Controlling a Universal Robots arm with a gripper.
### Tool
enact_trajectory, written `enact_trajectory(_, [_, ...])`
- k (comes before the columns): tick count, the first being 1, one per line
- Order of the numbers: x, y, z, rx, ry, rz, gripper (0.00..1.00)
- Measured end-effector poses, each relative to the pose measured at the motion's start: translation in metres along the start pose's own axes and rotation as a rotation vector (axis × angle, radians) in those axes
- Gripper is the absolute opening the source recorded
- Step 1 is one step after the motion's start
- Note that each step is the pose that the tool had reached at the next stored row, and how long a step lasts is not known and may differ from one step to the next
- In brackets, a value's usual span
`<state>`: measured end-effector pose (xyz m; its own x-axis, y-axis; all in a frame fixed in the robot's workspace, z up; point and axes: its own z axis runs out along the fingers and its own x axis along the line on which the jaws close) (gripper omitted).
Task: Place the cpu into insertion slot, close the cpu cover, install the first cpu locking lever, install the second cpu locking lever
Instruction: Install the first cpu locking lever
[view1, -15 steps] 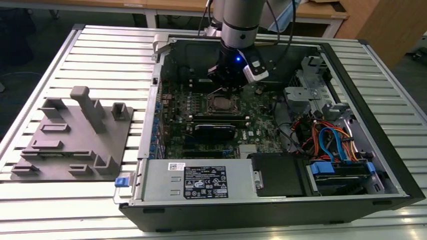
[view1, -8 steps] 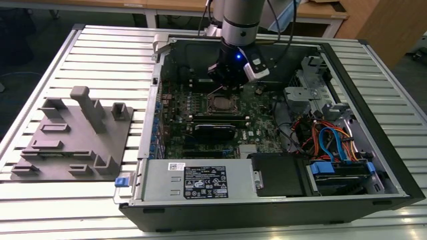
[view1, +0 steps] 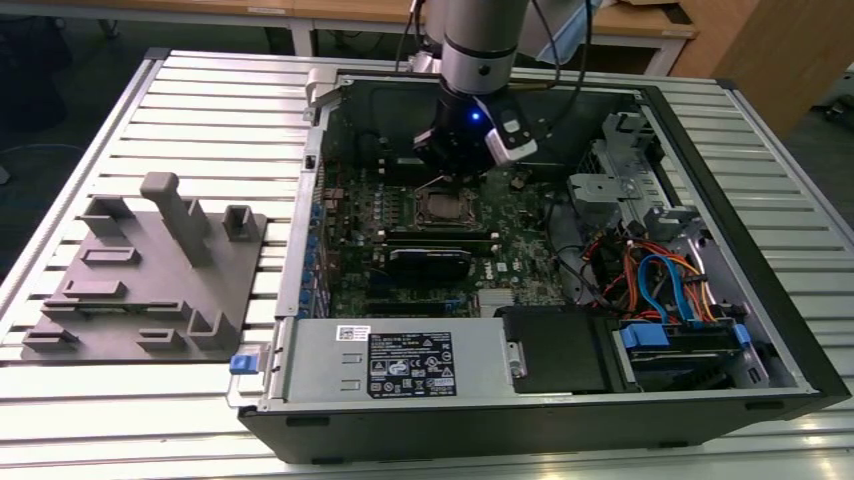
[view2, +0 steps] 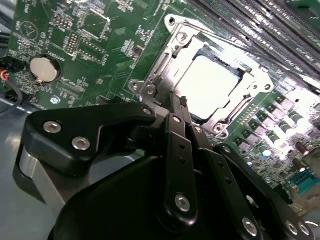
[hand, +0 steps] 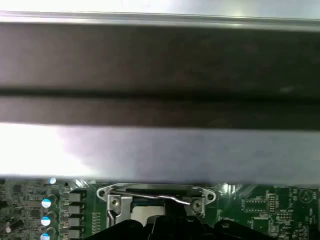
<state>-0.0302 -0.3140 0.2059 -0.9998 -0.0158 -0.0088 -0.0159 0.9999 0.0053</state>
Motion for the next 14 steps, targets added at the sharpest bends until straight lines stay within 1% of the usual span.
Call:
enact_trajectory(1, [0.0048,-0.0005,-0.0002,-0.0002,-0.0008,0.0,0.11])
enact_trajectory(2, [0.0074,-0.0005,-0.0005,-0.0004,-0.0012,0.0,0.11])
enact_trajectory(3, [0.0117,-0.0004,-0.0025,-0.0012,-0.0023,0.0,0.11])
enact_trajectory(6, [0.017,-0.0003,-0.0087,-0.0014,-0.0038,0.0,0.11])
enact_trajectory(9, [0.0201,-0.0002,-0.0163,-0.0015,-0.005,0.0,0.11])
enact_trajectory(11, [0.021,0.0,-0.02,-0.0014,-0.0055,0.0,0.11])
enact_trajectory(12, [0.0213,0.0003,-0.0212,-0.0014,-0.0058,0.0,0.11])
enact_trajectory(14, [0.0214,0.0016,-0.0215,-0.0016,-0.0064,0.0,0.11])
